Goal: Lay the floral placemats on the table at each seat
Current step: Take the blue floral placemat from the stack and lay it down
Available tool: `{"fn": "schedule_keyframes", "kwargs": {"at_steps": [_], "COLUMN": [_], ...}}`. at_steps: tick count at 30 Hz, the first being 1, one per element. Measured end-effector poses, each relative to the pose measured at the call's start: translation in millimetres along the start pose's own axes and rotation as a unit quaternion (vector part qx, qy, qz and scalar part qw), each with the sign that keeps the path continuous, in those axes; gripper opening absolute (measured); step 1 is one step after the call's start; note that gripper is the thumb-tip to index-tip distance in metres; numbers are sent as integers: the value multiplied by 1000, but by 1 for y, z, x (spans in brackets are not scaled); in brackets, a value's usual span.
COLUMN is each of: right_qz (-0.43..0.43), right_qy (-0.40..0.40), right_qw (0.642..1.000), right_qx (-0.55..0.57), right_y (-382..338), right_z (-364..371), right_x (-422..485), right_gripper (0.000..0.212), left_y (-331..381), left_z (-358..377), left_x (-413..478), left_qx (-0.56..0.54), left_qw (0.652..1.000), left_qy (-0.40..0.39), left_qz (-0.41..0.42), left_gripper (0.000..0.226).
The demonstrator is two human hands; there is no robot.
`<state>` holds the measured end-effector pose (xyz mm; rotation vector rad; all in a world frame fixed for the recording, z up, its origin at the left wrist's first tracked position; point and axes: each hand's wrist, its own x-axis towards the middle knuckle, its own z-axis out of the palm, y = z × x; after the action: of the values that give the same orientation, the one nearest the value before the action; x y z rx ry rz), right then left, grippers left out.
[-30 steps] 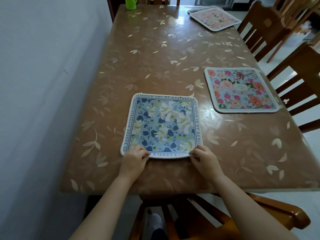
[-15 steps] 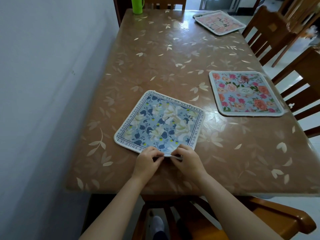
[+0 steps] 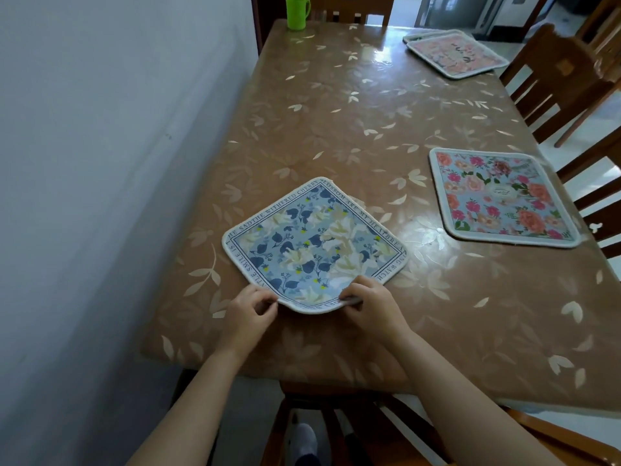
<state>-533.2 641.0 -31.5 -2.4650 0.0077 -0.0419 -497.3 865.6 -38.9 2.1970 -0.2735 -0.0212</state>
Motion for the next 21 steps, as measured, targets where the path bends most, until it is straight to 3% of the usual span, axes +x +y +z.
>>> {"fn": "schedule_keyframes", "kwargs": {"at_steps": [7, 11, 16, 21], "right_qz": [-3, -1, 10, -2], "right_qy": [-17, -27, -21, -38], "right_qw": [999, 997, 994, 995], "right_qx": [41, 66, 109, 91], "right_y": [-22, -38, -45, -39], "right_z": [21, 33, 41, 46], "right_x": [8, 12, 11, 3], "right_gripper": [7, 7, 9, 9], "left_y": [14, 26, 22, 15], "left_z": [-13, -8, -6, -1], "left_x": [-7, -11, -15, -20], "left_qx": [-35, -6, -5, 76], "left_qw": [999, 995, 998, 993], "left_qy": [-12, -79, -41, -50], "left_qz": [15, 57, 51, 81], "left_gripper": [12, 18, 12, 7]}}
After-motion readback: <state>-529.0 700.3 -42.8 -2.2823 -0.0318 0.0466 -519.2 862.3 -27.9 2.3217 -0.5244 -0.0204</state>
